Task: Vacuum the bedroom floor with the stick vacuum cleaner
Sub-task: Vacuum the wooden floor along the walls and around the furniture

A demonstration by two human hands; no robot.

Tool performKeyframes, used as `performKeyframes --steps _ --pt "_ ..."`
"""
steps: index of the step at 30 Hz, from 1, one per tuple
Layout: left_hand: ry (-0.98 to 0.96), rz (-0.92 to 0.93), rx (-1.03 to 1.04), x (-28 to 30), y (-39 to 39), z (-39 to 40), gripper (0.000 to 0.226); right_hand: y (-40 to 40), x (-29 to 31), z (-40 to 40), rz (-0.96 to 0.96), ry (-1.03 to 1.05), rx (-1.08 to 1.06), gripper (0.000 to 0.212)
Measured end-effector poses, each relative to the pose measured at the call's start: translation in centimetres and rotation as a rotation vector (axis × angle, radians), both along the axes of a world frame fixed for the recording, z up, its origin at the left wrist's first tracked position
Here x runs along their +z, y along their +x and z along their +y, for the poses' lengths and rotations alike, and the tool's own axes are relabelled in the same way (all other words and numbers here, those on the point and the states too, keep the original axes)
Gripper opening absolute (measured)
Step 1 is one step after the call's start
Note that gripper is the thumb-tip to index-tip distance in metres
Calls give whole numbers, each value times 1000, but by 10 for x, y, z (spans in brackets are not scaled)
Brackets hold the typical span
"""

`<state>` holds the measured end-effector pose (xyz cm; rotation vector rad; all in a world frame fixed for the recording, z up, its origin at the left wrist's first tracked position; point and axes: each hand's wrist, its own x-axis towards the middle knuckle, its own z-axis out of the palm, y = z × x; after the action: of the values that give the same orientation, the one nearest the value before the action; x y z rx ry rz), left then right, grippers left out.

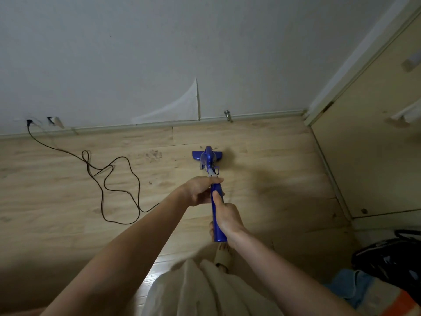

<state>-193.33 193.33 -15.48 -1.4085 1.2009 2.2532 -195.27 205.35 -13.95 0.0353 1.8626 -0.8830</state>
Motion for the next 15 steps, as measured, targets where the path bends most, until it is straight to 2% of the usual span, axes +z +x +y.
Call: performKeyframes --steps 6,15 --pt "-45 -3 87 -12 -34 -12 11 -35 -19 -22 81 0 89 55" --pt "-63 4 114 -26 -76 -44 12 -82 -38 -51 107 -18 147 55"
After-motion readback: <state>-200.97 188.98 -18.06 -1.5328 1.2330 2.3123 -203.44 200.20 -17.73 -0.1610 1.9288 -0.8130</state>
